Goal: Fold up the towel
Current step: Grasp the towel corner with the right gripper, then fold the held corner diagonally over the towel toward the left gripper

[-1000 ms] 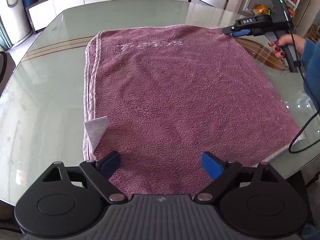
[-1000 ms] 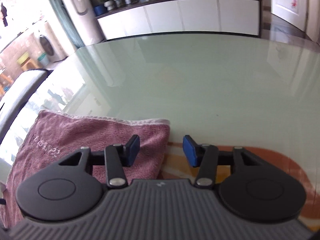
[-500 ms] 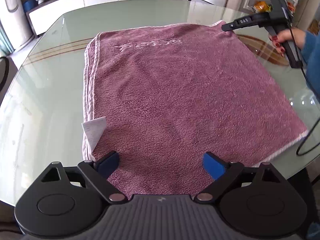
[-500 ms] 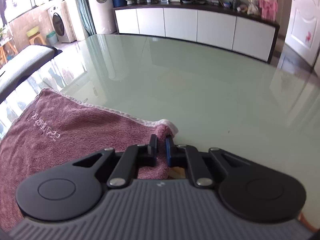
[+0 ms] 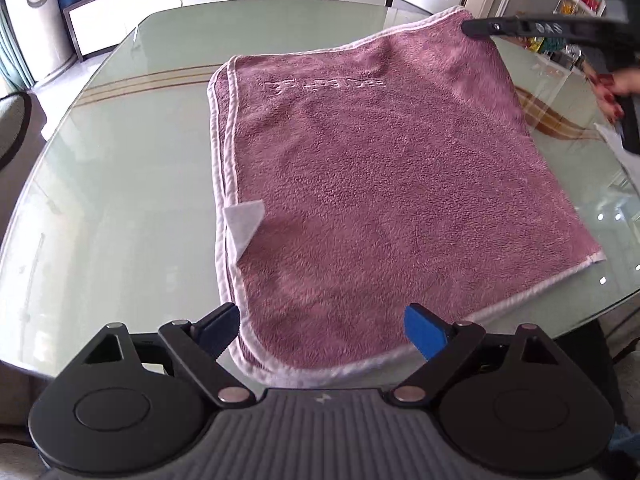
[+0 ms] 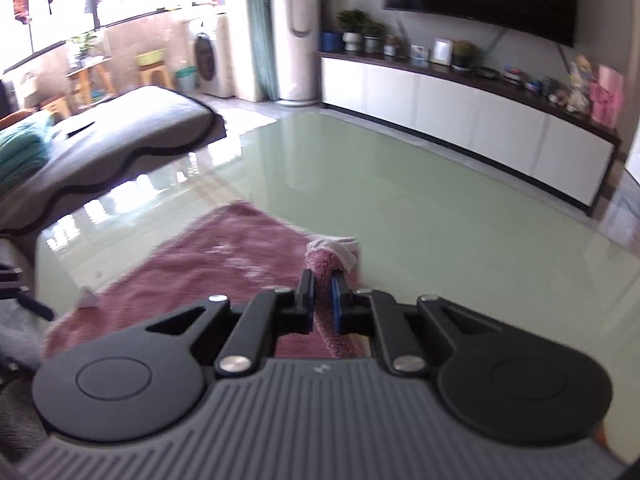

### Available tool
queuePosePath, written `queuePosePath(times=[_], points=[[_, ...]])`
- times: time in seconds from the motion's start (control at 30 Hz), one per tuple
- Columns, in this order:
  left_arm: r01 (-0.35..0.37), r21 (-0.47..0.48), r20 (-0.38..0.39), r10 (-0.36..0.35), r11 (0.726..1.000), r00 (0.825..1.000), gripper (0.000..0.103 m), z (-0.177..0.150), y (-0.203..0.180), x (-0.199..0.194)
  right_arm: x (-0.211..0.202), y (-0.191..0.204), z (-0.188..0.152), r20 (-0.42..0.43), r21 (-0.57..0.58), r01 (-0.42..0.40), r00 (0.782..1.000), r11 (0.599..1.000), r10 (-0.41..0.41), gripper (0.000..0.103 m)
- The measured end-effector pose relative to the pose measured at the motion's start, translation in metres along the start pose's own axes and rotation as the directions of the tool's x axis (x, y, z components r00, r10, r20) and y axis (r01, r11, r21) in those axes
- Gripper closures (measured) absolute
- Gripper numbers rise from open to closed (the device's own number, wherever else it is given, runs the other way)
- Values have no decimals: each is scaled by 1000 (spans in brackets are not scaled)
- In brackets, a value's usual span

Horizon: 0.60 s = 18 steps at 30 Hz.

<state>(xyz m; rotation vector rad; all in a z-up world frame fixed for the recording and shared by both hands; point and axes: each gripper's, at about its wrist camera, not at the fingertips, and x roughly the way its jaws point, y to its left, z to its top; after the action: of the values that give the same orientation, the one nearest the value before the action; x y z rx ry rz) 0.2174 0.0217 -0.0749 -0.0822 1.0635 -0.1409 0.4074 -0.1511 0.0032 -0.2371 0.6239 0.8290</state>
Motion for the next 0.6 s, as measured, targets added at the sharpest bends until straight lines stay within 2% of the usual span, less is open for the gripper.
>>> queuePosePath(times=[0.23, 0.4, 0.5, 0.6], points=[[85, 34, 34, -86, 996, 996, 12, -11, 3, 2, -8, 99, -7, -28, -102, -148, 989, 984, 146, 95], [135, 82, 61, -140, 987, 988, 12, -22, 7, 1, -6, 159, -20, -60, -146, -259, 966, 955, 253, 95], [161, 101, 82, -169, 982, 982, 11, -29, 10, -1, -1, 184, -28, -86, -177, -293, 956, 940, 282, 95], [171, 108, 90, -181, 979, 979, 11, -31, 11, -2, 6, 195, -33, -90, -210, -253, 967, 944, 239, 94]])
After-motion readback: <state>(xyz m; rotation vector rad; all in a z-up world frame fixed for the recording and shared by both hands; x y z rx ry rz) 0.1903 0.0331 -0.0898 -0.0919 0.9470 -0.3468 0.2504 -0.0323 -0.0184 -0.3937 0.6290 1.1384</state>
